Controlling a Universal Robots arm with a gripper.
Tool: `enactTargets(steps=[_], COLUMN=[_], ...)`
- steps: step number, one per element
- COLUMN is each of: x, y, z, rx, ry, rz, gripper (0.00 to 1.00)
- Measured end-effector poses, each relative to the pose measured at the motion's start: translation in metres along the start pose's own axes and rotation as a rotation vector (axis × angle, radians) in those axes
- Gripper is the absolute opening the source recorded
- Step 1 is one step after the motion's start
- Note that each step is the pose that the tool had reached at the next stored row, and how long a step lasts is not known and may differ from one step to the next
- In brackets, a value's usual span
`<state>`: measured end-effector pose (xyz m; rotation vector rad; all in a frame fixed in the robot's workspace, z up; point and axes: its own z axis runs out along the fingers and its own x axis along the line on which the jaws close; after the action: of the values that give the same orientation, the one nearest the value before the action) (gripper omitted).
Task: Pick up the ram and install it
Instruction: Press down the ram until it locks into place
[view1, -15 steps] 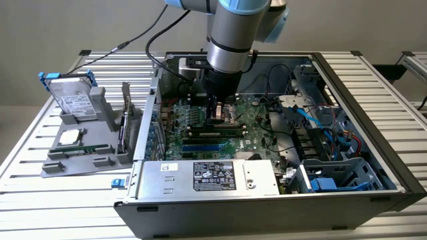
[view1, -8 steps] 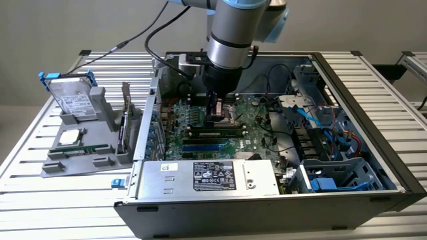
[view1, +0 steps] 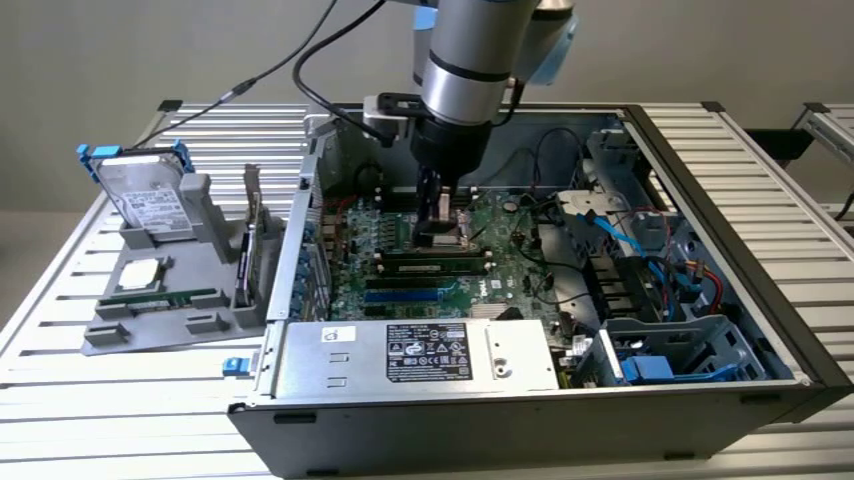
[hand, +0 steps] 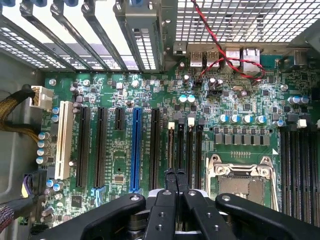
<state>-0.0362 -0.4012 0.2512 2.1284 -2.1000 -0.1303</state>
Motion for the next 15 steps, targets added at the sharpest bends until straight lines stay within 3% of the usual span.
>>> enactTargets(steps=[2,3,5,7,9,11,15], x=[-0.0002,-0.0003,-0.0004,-0.0005,-0.0007,-0.0010,-0.0011], y=[-0.0004,-0.0005,-0.0005,-0.0006,-0.0005,-0.0003,0.0005], z=[-0.0011,-0.0013,-0.0014,-0.0014,-0.0017,-0.0032,-0.0080], rx=[0.0051,0.0114,0.0309,0.0567,0.0783,0.0925,0.1138], ry=[0.0007,0.0010,0.0015,0.0019,0.0024,0.0025,0.0028], rz=[-0.002,-0.003,-0.004,-0.004,-0.004,-0.003,-0.002], gripper=[0.10,0.10,0.10,0.10,0.10,0.10,0.10])
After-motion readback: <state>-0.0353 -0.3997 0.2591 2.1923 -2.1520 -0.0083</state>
